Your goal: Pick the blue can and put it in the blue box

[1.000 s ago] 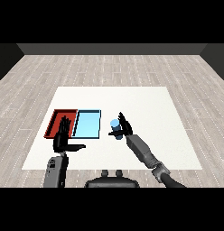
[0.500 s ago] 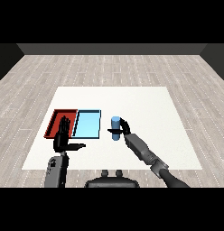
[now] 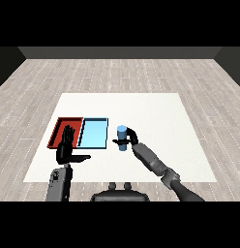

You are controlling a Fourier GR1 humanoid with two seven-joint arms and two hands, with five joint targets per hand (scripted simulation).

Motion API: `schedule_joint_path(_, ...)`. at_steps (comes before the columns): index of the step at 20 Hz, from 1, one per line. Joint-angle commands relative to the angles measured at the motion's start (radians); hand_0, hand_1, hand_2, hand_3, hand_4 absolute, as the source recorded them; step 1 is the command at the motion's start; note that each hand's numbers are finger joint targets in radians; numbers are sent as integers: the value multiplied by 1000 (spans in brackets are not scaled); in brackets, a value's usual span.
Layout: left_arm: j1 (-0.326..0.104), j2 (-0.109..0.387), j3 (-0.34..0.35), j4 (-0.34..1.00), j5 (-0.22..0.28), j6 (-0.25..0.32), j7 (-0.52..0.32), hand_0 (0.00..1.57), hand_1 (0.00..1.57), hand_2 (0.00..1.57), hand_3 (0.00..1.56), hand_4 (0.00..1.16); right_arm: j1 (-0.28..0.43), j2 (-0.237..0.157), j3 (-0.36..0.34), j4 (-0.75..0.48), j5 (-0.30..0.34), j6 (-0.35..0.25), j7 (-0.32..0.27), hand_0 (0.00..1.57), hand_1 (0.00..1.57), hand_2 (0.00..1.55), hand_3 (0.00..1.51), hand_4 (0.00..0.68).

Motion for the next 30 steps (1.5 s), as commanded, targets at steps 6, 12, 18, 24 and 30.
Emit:
schedule_joint_path(6,-76,-39,-69,39,-73,51,35,0,0,0,0,0,91,-132,16,-341,107,3,22,1515,1515,1470,1402,563)
schedule_joint_path(12,-133,-7,-95,4,-87,37,129,0,0,0,0,0,150,-261,23,-622,185,-27,163,1530,1530,1484,1404,571)
schedule_joint_path(18,-230,-45,-242,132,-94,169,138,0,0,0,0,0,286,-379,-33,-861,226,-30,190,1502,1502,1469,1393,582)
schedule_joint_path(24,-201,-45,-294,83,-97,198,163,0,0,0,0,0,204,-262,-104,-863,358,-18,319,1501,1501,1469,1395,590)
schedule_joint_path(30,-290,-45,-411,165,-78,304,174,0,0,0,0,0,155,-217,-129,-917,422,-19,374,1512,1512,1469,1395,606)
